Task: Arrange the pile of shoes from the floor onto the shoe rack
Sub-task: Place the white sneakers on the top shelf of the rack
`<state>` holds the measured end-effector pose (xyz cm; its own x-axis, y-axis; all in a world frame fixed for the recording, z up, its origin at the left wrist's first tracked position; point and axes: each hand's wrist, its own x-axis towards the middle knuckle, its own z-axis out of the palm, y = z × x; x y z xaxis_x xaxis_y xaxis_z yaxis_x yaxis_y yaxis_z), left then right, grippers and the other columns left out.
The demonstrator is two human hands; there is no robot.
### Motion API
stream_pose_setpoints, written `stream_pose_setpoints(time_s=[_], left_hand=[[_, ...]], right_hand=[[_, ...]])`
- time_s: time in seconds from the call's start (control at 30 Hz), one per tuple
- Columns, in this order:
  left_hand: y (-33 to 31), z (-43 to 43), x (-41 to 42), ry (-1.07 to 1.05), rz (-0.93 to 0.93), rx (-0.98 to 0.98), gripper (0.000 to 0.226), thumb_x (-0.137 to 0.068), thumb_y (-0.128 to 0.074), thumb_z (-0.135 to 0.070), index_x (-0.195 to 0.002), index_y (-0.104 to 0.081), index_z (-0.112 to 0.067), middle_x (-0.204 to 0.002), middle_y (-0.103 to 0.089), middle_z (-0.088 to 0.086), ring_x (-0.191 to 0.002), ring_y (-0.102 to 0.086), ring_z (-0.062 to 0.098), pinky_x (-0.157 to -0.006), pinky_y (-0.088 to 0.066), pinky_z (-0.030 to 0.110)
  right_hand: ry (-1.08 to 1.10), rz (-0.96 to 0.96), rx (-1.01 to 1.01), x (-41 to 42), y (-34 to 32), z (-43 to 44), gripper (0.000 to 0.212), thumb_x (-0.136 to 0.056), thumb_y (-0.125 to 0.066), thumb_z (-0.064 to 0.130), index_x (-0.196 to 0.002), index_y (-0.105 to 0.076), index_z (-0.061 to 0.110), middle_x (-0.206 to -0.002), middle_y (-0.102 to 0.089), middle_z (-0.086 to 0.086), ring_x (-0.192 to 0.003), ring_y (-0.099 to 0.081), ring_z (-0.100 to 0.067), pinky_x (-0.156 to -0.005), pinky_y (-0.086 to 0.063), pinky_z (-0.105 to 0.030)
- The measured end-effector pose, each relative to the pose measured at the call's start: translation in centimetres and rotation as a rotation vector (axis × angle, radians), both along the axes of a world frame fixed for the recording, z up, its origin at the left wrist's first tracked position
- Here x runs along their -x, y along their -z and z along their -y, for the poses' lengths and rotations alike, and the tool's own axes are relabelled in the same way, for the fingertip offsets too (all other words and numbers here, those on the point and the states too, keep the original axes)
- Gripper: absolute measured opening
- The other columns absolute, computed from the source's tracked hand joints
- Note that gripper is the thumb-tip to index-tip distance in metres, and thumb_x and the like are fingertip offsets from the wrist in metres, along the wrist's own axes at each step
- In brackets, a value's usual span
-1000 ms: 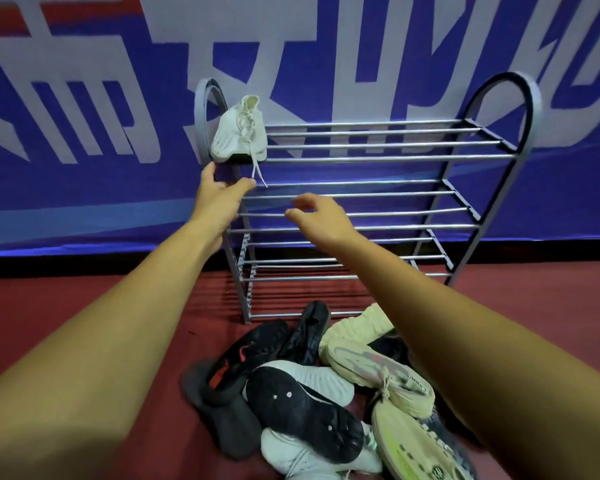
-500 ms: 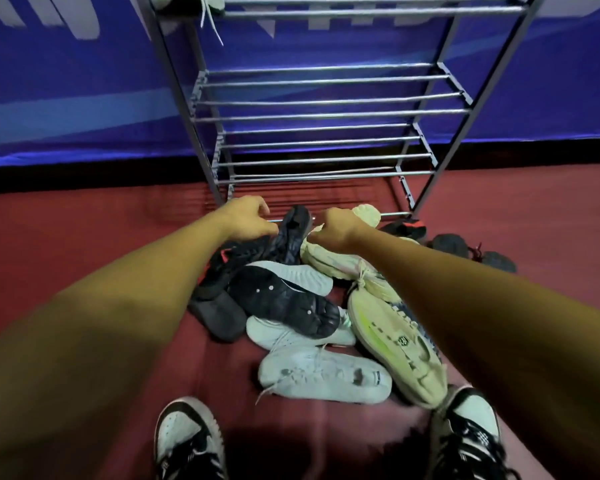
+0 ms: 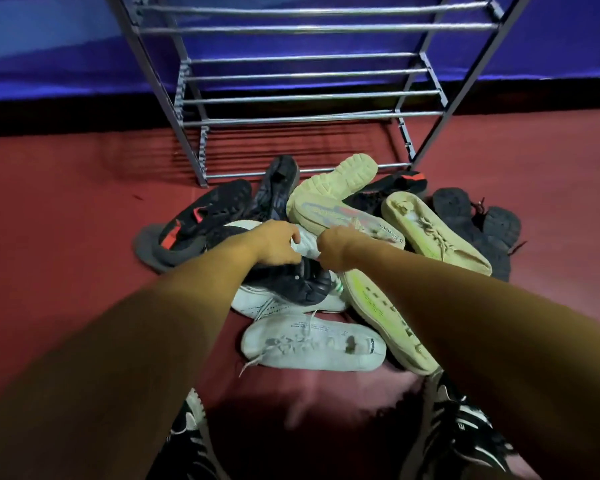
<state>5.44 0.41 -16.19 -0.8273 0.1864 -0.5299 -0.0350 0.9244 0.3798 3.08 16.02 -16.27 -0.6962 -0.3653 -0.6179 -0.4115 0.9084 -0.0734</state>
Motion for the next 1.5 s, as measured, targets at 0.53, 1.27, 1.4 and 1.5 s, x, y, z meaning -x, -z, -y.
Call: stream_pose_setpoints(time_s=[0.53,1.27,1.4,1.5], left_hand=[[4.0,-1.3,3.0,0.053,0.06,0.015,0.041,-0.087,-0.067,-0.03,-0.127,-0.059,-0.02,-0.124,-0.06,0.002,-0.103,-0.053,0.018,-0.094,-0.045,0.03],[-10.1,-2.5,2.8,0.141,-0.039,0.092,0.026,-0.079,-0.076,-0.036,-0.097,-0.06,-0.027,-0.089,-0.065,0.0,-0.078,-0.061,0.019,-0.068,-0.049,0.031],[-14.8,-2.4,3.2,0.146,-0.1,0.108,0.032,-0.083,-0.077,-0.035,-0.104,-0.055,-0.024,-0.092,-0.058,0.001,-0.076,-0.053,0.018,-0.069,-0.04,0.028],[-17.3,-1.6,3.6,0.129,-0.155,0.067,0.055,-0.079,-0.08,-0.035,-0.126,-0.059,-0.018,-0.108,-0.065,0.003,-0.089,-0.056,0.019,-0.078,-0.044,0.029]], right_hand=[[-0.02,-0.053,-0.039,0.5,3.9,-1.3,0.025,-0.089,-0.067,0.02,-0.114,-0.067,0.016,-0.104,-0.063,-0.006,-0.088,-0.058,-0.029,-0.07,-0.042,-0.032],[-0.058,-0.191,0.078,1.9,-14.1,0.5,0.004,-0.08,-0.066,0.019,-0.084,-0.067,0.021,-0.083,-0.064,0.001,-0.086,-0.066,-0.023,-0.068,-0.057,-0.032],[-0.043,-0.256,0.105,2.9,-19.5,-0.1,0.02,-0.081,-0.068,0.019,-0.099,-0.075,0.018,-0.093,-0.069,-0.003,-0.086,-0.066,-0.022,-0.08,-0.06,-0.036],[-0.027,-0.351,0.134,3.6,-23.0,-0.2,0.019,-0.079,-0.069,0.02,-0.095,-0.078,0.018,-0.093,-0.074,-0.005,-0.088,-0.07,-0.024,-0.079,-0.06,-0.036]])
